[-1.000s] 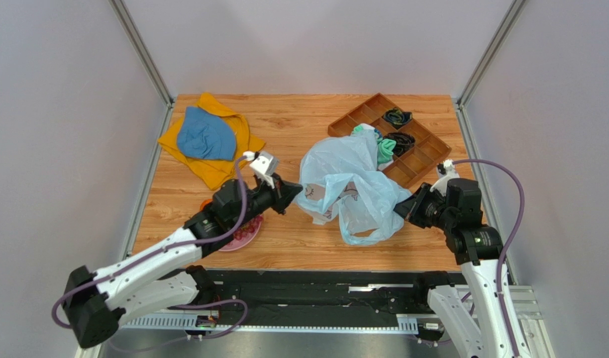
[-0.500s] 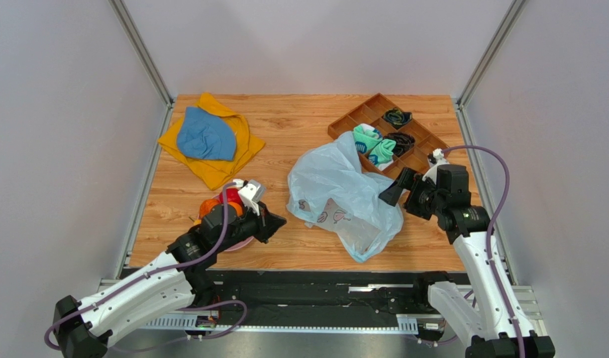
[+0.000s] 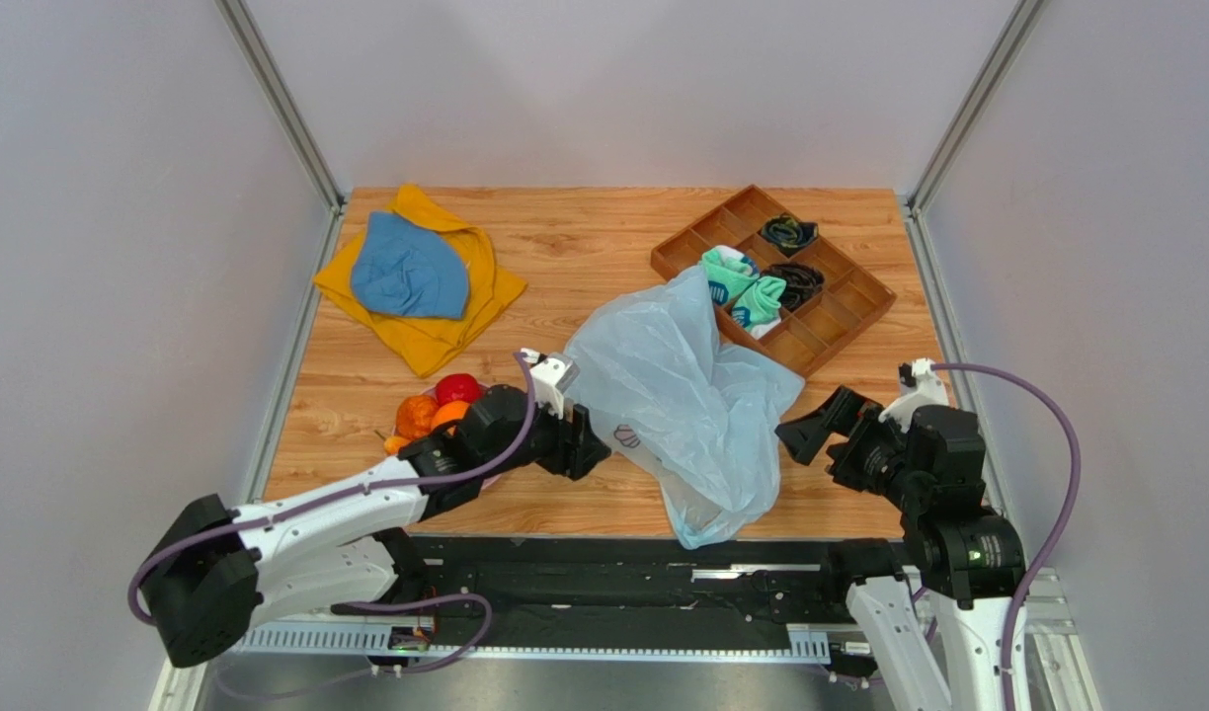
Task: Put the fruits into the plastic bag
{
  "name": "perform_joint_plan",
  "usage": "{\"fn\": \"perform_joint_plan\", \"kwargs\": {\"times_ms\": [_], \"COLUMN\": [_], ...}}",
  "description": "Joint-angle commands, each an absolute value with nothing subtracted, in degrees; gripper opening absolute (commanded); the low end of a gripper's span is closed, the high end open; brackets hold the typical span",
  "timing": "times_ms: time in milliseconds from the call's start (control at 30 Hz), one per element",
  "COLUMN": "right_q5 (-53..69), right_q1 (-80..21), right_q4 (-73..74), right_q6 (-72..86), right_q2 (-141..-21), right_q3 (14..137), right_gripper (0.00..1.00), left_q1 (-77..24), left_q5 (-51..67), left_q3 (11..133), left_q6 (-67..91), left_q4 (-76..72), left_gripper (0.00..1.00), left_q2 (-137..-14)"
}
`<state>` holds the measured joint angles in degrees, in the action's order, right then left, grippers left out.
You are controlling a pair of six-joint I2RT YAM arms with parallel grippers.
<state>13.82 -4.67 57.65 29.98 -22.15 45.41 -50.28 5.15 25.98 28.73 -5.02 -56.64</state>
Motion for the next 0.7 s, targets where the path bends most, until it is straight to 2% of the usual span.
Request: {"fn": "perform_joint_plan", "kwargs": {"times_ms": [0,133,333,367,433,567,667], "right_q5": [14.33,15.99,21.88,23.54,25.48,27.77,27.95], "right_q1": [-4.48,-4.48,-4.57,-4.57,-4.66,-5.10,-6.32], "right_q4": [63.10,64.07,62.23,61.79,59.69,55.47,52.04], "right_q6": [30.67,29.80,29.44,29.62,30.76,33.22,34.71], "right_q2": [-20.31,-21.00,-21.45,-21.45,-21.18,-21.09,-22.06], "right_q3": [44.21,43.33,39.82,39.12,37.10,34.28,33.31], "right_gripper": [1.00,1.00,0.99,0.98,0.97,0.96,0.95], "left_q1": [-51.06,-53.26,-54.14,-54.14,-54.14,-54.14,-54.14], "left_q5": [-3.77,-10.53,-13.44,-14.14,-16.33,-17.93,-16.70], "left_q3": [30.58,31.03,29.45,29.01,27.17,24.44,23.20], "left_q6": [29.36,29.01,29.53,29.97,31.28,32.26,31.12], "left_q4": [-6.15,-3.79,-0.18,1.65,3.16,3.87,1.50], "left_gripper": [0.67,0.69,0.70,0.80,0.81,0.91,0.94], "left_q2": [-60.81,-60.03,-56.08,-54.60,-52.74,-47.65,-47.72]}}
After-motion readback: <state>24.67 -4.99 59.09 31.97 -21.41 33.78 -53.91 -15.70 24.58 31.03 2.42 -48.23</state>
